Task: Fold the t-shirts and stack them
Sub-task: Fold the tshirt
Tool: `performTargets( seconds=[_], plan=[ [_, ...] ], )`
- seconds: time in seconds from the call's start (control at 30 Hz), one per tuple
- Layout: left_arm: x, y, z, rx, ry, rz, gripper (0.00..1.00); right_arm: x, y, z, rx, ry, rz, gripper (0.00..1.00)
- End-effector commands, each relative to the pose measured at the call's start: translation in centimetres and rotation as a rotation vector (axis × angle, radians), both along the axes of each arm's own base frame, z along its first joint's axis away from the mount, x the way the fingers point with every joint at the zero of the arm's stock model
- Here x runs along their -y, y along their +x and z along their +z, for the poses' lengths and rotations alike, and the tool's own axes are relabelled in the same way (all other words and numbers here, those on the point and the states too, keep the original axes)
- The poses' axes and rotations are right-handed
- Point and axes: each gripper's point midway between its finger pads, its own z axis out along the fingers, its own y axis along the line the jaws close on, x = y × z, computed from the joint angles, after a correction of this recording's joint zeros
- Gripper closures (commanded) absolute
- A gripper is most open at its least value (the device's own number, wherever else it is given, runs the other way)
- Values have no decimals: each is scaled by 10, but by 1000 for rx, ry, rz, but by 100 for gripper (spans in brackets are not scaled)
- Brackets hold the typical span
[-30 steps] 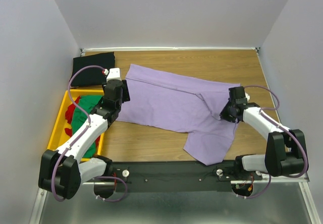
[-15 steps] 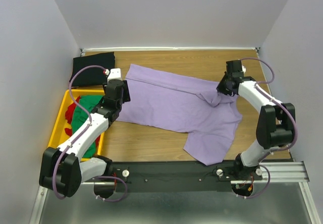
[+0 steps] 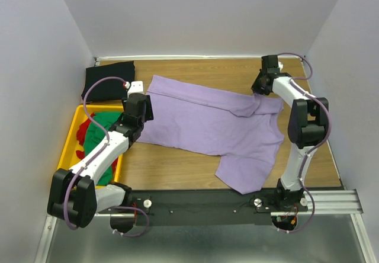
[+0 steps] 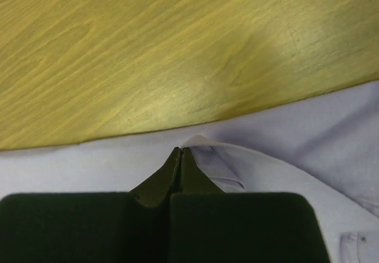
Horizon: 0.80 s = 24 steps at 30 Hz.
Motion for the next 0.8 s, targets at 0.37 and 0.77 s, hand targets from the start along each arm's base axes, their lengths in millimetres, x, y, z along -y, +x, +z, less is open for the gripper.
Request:
performTargets(
  seconds=[0.37,0.77],
  plan=[
    [-3,3,9,17,11,13,35,20,38,9,46,-27,13,85],
    [-3,2,12,26,6,13,35,-7,-23,56,123,106,113,75]
  ],
)
